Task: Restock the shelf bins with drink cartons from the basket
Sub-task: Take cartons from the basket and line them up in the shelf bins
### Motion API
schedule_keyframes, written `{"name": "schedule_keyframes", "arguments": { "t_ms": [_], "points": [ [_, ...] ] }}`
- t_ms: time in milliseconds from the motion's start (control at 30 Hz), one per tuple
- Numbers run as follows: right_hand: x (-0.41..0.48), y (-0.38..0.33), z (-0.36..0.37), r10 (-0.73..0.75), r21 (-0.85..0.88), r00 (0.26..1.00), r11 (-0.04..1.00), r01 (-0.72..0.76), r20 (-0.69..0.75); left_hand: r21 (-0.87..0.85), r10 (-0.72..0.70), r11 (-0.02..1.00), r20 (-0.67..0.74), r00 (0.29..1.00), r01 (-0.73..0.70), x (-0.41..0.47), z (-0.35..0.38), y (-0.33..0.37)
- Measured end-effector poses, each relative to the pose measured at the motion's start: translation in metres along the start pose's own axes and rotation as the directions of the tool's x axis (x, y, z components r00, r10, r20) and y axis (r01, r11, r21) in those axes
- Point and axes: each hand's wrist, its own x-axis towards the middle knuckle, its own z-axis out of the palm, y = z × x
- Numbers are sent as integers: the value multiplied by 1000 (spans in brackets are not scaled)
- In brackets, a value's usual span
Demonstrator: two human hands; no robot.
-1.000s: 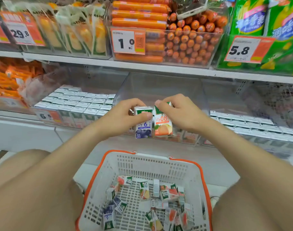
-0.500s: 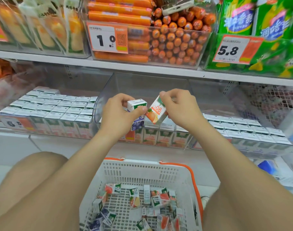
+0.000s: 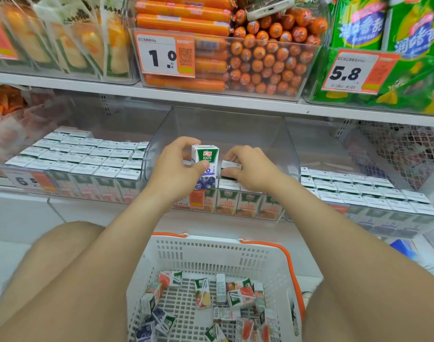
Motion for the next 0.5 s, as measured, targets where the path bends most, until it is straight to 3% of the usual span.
{"name": "schedule_keyframes", "arguments": {
  "t_ms": [133, 233, 333, 433, 500],
  "points": [
    [9, 2, 1, -61, -14, 987, 998, 64, 150, -52, -64, 997, -65, 996, 60, 1, 1, -2],
    [9, 11, -8, -36, 65, 970, 998, 21, 240, -92, -79, 993, -81, 994, 72, 2, 1, -2],
    [2, 9, -25, -35, 248, 989, 969, -2, 143, -155, -27, 988, -69, 997, 16, -2, 3, 5],
    [-24, -6, -47, -86, 640, 995, 768, 37, 46, -256, 75, 964, 13, 997, -70, -11, 7, 19],
    [-47, -12, -57, -128, 666, 991, 737, 113, -26, -317, 122, 944, 76, 990, -92, -20, 15, 29]
  ]
}}
